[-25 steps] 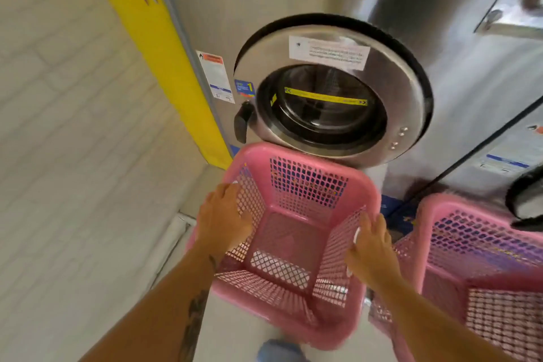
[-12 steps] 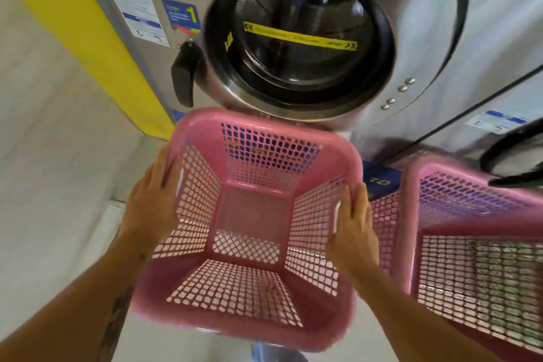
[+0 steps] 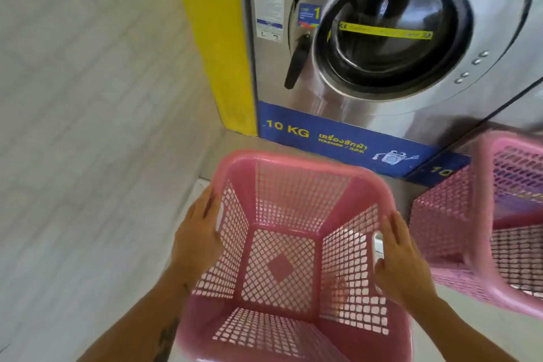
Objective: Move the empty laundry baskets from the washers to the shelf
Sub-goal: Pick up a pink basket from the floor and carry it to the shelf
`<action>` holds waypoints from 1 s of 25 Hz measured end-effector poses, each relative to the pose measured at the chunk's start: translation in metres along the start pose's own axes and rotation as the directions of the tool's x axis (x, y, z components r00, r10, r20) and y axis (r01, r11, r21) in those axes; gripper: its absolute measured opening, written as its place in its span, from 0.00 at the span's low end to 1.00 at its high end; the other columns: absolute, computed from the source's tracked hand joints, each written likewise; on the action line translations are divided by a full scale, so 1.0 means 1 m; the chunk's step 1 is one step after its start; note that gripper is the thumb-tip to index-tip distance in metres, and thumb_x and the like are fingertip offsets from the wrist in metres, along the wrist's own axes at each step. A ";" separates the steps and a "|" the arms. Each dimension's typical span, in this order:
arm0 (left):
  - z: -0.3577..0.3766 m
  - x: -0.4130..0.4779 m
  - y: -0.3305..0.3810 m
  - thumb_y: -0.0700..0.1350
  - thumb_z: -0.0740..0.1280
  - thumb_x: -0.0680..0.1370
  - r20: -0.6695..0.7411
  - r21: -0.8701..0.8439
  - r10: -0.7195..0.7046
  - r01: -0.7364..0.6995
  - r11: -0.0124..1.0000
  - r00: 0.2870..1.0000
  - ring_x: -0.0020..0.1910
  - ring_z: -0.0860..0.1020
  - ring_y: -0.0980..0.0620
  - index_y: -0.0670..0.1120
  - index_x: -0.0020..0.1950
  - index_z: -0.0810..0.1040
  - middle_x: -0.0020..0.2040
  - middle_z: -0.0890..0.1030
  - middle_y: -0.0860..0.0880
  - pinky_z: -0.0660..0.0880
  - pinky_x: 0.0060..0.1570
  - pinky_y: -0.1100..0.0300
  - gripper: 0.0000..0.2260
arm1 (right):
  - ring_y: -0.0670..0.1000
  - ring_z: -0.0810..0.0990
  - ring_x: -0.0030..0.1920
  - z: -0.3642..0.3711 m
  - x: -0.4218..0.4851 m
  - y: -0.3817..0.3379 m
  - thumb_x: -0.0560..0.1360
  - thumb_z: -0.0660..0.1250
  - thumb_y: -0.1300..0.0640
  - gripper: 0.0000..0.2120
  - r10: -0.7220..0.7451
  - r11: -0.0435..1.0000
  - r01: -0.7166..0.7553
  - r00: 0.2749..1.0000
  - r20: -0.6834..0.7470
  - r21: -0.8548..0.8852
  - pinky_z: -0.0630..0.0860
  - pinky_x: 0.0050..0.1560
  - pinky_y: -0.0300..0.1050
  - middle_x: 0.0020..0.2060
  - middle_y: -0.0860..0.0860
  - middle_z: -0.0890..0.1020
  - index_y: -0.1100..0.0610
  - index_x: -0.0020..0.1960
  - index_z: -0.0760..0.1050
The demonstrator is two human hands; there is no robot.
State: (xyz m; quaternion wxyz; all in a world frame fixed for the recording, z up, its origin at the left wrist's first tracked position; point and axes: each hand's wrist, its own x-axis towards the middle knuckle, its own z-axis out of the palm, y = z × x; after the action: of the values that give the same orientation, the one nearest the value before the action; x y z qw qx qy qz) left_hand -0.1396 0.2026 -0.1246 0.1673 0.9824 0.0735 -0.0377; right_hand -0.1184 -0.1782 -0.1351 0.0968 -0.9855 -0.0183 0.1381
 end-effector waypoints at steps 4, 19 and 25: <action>0.036 -0.026 -0.031 0.39 0.68 0.71 0.002 -0.024 -0.009 0.009 1.000 1.000 0.71 0.67 0.42 0.47 0.78 0.58 0.79 0.58 0.47 0.76 0.59 0.44 0.36 | 0.62 0.61 0.74 0.052 -0.018 -0.015 0.69 0.67 0.63 0.45 0.056 0.998 -0.055 0.997 0.044 -0.027 0.78 0.54 0.58 0.79 0.54 0.46 0.56 0.78 0.45; 0.138 -0.052 -0.083 0.40 0.68 0.71 0.021 0.046 -0.058 0.057 0.997 0.998 0.72 0.65 0.43 0.47 0.76 0.59 0.75 0.63 0.45 0.73 0.64 0.45 0.35 | 0.61 0.62 0.73 0.142 -0.026 -0.021 0.69 0.71 0.55 0.42 0.084 0.994 -0.088 0.995 0.063 0.067 0.75 0.59 0.61 0.76 0.53 0.55 0.52 0.75 0.52; 0.073 -0.059 0.008 0.37 0.65 0.72 0.042 -0.373 -0.237 0.236 0.897 0.970 0.52 0.78 0.54 0.50 0.62 0.76 0.59 0.77 0.52 0.75 0.48 0.61 0.19 | 0.52 0.67 0.70 0.049 -0.059 -0.019 0.75 0.65 0.53 0.26 0.068 0.959 -0.095 0.992 0.109 0.269 0.68 0.65 0.50 0.70 0.49 0.68 0.50 0.71 0.63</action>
State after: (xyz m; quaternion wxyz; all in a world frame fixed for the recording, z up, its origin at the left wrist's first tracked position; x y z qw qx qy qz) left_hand -0.2006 0.1634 -0.1848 0.3462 0.9160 0.1985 -0.0408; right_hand -0.1892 -0.1540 -0.1614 0.2251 -0.9546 0.0368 0.1918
